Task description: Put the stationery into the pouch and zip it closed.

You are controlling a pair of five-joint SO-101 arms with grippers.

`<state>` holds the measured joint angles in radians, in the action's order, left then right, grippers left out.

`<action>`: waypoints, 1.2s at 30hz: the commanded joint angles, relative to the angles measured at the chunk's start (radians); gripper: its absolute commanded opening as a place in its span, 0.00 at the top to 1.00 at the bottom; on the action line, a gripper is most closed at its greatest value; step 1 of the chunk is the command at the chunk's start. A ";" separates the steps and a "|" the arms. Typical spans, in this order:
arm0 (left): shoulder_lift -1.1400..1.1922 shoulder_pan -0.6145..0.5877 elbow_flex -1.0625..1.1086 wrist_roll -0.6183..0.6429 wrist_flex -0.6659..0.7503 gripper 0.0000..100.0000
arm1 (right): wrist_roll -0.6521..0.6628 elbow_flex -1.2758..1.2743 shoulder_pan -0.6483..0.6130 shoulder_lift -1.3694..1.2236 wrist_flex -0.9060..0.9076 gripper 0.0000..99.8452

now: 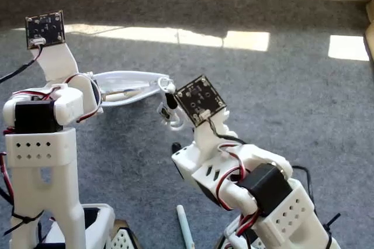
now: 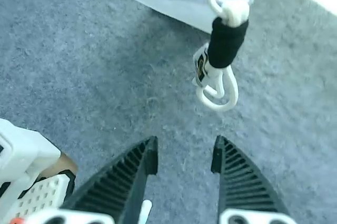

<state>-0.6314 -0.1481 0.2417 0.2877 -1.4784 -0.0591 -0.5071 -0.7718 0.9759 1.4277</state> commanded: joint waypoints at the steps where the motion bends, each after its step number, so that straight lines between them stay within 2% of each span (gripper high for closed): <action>1: -0.010 0.018 -0.033 -0.009 0.023 0.99 | -0.072 0.051 0.012 -0.002 0.053 0.83; 6: -0.010 0.018 -0.022 -0.009 0.023 0.99 | -0.170 0.038 -0.033 -0.004 0.139 0.83; 12: -0.010 0.018 -0.024 -0.009 0.023 0.99 | -0.270 -0.157 -0.143 -0.004 0.137 0.83; 17: -0.010 0.018 -0.022 -0.009 0.023 0.99 | -0.334 -0.300 -0.168 -0.002 0.065 0.83; 24: -0.010 0.016 -0.021 -0.009 0.021 0.99 | -0.476 -0.487 -0.300 -0.002 0.002 0.83; 31: -0.010 0.016 -0.021 -0.009 0.023 0.99 | -0.526 -0.518 -0.407 -0.004 -0.008 0.83; 36: -0.010 0.016 -0.021 -0.009 0.023 0.99 | -0.552 -0.521 -0.524 -0.005 -0.081 0.83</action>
<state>-0.6314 -0.1481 0.2417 0.2877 -1.4784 -0.5946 -1.0288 -1.2290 0.9759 1.3924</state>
